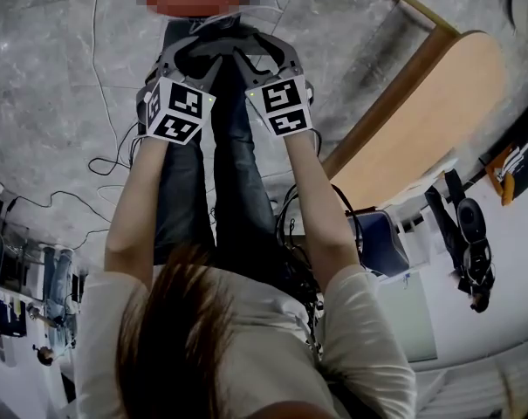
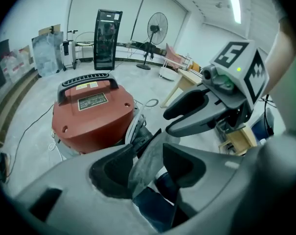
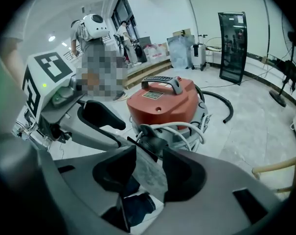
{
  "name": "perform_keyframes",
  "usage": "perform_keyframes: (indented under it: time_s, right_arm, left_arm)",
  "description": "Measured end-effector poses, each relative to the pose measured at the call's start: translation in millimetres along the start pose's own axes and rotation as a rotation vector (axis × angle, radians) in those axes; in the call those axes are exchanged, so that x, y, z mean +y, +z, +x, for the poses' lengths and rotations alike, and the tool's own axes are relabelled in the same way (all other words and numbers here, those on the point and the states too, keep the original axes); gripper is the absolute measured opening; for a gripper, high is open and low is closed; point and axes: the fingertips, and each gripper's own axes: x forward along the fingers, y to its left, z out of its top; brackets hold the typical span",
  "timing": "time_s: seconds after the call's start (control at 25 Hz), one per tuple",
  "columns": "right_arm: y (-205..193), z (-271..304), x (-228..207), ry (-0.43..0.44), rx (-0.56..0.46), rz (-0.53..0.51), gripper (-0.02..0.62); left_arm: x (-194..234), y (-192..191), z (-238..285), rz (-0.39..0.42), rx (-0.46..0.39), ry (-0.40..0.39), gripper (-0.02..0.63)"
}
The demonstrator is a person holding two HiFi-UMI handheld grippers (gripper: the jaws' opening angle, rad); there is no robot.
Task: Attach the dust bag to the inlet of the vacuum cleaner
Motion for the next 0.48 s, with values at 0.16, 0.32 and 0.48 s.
perform_keyframes:
  time_s: [0.16, 0.32, 0.48]
  right_arm:
    - [4.1, -6.6, 0.0, -0.025, -0.026, 0.044, 0.124]
    - [7.9, -13.8, 4.2, -0.047, -0.052, 0.067, 0.063]
    - [9.4, -21.4, 7.8, -0.055, -0.074, 0.091, 0.003]
  left_arm:
    - [3.1, 12.0, -8.4, -0.05, -0.046, 0.027, 0.147]
    - [4.3, 16.4, -17.8, -0.064, -0.074, 0.064, 0.072]
    - [4.8, 15.3, -25.1, -0.077, -0.074, 0.1, 0.018]
